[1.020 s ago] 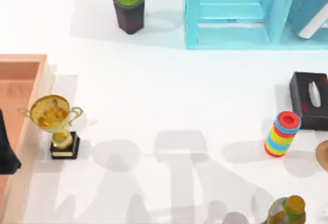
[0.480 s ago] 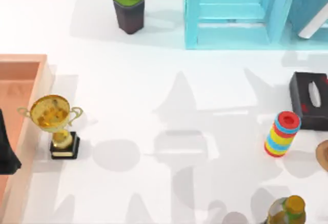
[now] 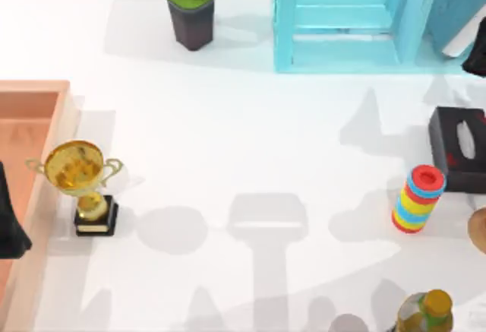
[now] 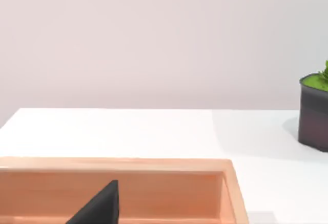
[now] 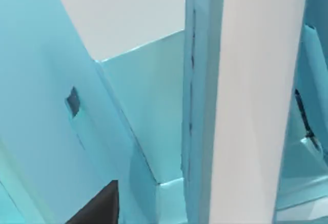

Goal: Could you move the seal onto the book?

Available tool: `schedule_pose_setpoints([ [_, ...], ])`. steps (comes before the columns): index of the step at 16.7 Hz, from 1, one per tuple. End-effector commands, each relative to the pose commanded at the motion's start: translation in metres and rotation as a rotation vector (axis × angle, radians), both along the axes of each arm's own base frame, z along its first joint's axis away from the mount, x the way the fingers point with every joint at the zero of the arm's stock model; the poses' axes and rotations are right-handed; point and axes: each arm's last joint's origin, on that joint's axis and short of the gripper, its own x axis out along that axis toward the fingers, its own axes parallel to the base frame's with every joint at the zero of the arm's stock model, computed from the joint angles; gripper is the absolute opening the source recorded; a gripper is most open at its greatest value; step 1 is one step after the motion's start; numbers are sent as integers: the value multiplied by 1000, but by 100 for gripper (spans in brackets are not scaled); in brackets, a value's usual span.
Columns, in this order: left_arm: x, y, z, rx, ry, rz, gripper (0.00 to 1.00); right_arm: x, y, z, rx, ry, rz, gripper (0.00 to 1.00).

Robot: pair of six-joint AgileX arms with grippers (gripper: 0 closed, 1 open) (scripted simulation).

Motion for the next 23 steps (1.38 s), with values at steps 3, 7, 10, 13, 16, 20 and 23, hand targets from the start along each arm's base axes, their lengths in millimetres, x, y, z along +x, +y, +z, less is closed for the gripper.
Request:
schedule_pose_setpoints([
  [3, 0, 0, 0, 0, 0, 0, 100, 0, 2, -17, 11, 32, -1, 100],
  [7, 0, 0, 0, 0, 0, 0, 100, 0, 2, -17, 11, 33, -1, 100],
  [10, 0, 0, 0, 0, 0, 0, 100, 3, 1, -7, 9, 10, -1, 100],
  [13, 0, 0, 0, 0, 0, 0, 100, 10, -1, -4, 11, 31, -1, 100],
  [16, 0, 0, 0, 0, 0, 0, 100, 26, -4, 3, 11, 32, -2, 100],
  [20, 0, 0, 0, 0, 0, 0, 100, 54, -4, 4, 11, 32, -1, 100],
  [23, 0, 0, 0, 0, 0, 0, 100, 75, -2, -3, 11, 33, -1, 100],
])
